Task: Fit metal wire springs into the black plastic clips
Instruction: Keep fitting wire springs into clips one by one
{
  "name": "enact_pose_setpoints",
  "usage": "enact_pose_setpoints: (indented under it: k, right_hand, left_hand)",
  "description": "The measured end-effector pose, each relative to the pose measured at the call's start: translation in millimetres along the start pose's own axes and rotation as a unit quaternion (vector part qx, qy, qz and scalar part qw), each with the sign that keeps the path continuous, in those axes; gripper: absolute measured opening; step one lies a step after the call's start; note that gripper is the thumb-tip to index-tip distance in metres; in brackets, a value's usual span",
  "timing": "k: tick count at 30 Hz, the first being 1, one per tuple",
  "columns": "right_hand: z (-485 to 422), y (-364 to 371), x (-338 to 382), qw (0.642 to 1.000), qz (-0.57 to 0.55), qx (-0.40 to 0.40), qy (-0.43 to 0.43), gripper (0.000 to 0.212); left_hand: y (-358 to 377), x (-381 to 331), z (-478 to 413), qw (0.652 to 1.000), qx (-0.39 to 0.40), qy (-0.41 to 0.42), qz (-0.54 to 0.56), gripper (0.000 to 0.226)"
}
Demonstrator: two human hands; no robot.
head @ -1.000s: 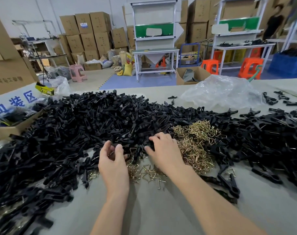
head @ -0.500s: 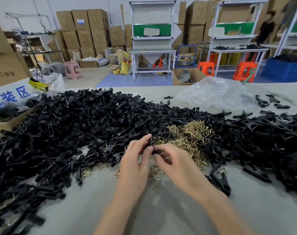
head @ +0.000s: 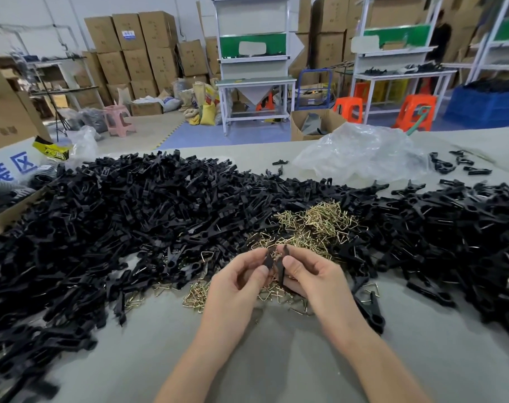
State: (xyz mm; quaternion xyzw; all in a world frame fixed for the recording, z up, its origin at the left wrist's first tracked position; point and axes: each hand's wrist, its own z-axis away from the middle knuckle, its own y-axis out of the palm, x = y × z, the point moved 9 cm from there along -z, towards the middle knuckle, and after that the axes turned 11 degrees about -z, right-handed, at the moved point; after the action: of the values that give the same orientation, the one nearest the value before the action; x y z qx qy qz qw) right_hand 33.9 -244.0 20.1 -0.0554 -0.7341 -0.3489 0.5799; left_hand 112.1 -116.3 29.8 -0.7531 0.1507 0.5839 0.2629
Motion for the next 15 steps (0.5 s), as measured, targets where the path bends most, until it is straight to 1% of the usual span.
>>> enact_pose_setpoints:
  k: [2,4,6,11,15]
  right_hand:
    - [-2.3,-0.9,-4.2,1.000,0.000,-0.001,0.012,0.034]
    - [-2.8,-0.4,-7.6,1.000,-0.003,0.005,0.019,0.028]
    - [-1.8,0.0,-8.3,1.000,-0.006,0.007,0.019,0.027]
    - [1.4,-0.6,-4.0,1.000,-0.007,0.003,0.005,0.034]
    - [2.9,0.3,-0.4,1.000,-0.005,0.022,-0.006,0.038]
  left_hand:
    - [-0.1,1.9,-0.1,1.000,-0.005,-0.002,-0.006,0.026]
    - [-1.8,3.9,-0.4,1.000,-0.016,-0.007,-0.010,0.023]
    - [-2.2,4.4,-0.1,1.000,-0.019,-0.011,-0.019,0.021]
    - [-0.1,4.5,2.1,0.999,-0.009,-0.021,-0.033,0.018]
    - [-2.4,-2.9,3.6,0.997,-0.019,0.013,-0.070,0.023]
